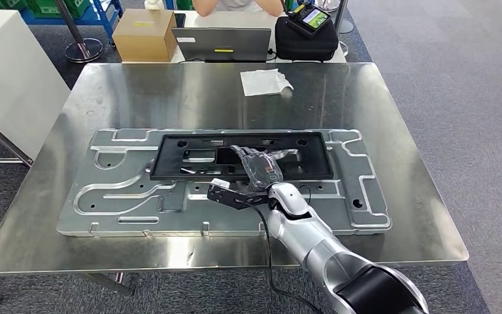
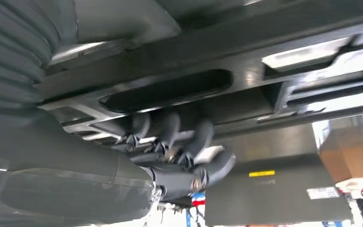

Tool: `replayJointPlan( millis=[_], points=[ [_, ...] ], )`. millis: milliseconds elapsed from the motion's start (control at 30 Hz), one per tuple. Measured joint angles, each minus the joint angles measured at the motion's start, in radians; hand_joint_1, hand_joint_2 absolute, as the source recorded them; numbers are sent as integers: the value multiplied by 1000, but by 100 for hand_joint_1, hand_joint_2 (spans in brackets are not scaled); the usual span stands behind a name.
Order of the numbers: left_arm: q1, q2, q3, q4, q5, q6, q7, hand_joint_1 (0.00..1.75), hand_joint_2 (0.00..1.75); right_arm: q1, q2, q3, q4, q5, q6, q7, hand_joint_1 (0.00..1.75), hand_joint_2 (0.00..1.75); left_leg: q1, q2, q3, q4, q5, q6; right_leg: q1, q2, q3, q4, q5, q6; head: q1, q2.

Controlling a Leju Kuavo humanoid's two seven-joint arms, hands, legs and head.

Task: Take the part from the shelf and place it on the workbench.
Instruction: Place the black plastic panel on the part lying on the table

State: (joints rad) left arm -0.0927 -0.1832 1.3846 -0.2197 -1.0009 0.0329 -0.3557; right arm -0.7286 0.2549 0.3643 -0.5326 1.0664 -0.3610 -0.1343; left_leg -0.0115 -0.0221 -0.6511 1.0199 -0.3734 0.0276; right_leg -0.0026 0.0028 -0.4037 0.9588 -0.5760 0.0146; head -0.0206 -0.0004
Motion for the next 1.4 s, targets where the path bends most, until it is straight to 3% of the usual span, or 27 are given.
replayJointPlan(
  millis=[400, 600, 700, 833, 933, 1100, 1200, 1300, 1367, 1400],
  points=[
    [1, -9, 11, 0, 28, 6, -1, 0, 0, -30, 27, -1, 23, -14, 37, -42, 0, 175, 1, 0, 1, 0, 0, -1, 1, 0, 0, 0, 0, 0, 0, 0],
    [2, -9, 22, 0, 34, 4, 0, 0, 0, -19, 36, -31, -23, -193, 111, -166, 0, 175, 1, 0, 1, 0, 0, -1, 1, 0, 0, 0, 0, 0, 0, 0],
    [4, -9, 25, 0, 37, 11, 4, 0, 0, 15, 33, -43, -164, -372, 199, -198, 0, 175, 1, 0, 1, 0, 0, -1, 0, 0, 0, 0, 0, 0, 0, 0],
    [6, -6, 26, 0, 40, 12, 13, 0, 0, 83, 0, -43, -461, -629, 265, -170, 0, 175, 1, 0, 0, 0, 0, -1, -1, -1, 0, 0, 0, 0, 0, 0],
    [6, -2, 27, 0, 39, 8, 17, 0, 0, 136, -38, -44, -671, -739, 265, -154, 0, 175, 1, 0, 0, 0, 0, -1, -1, 0, 0, 0, 0, 0, 0, 0],
    [8, 0, 28, 0, 18, 6, 27, 0, 0, 252, -99, -66, -949, -925, 208, -198, 0, 175, 1, -1, 1, 0, 0, -1, -2, -1, 0, -1, 0, 0, 0, 0],
    [11, 1, 25, 0, 6, -1, 31, 0, 0, 338, -142, -100, -1098, -986, 224, -240, 0, 175, 1, -1, 0, 1, -1, 0, -3, -1, 0, -3, 0, 0, 0, 0],
    [12, 6, 22, 0, -6, -13, 31, 0, 0, 405, -169, -135, -1222, -998, 259, -287, 0, 175, 0, 1, 10, -16, -4, 12, -4, 2, 6, -14, 4, 8, -1, 0],
    [10, 8, 19, 0, -12, -15, 28, 0, 0, 444, -178, -160, -1286, -997, 265, -310, 0, 175, 9, 6, 29, -45, 2, 21, -2, 3, -12, 32, -20, 12, 0, 0],
    [9, 9, 17, 0, -15, -15, 26, 0, 0, 469, -181, -175, -1317, -995, 260, -321, 0, 175, 11, 7, 36, -53, 5, 22, -4, 3, -40, 88, -46, 14, 0, 0]
  ],
)
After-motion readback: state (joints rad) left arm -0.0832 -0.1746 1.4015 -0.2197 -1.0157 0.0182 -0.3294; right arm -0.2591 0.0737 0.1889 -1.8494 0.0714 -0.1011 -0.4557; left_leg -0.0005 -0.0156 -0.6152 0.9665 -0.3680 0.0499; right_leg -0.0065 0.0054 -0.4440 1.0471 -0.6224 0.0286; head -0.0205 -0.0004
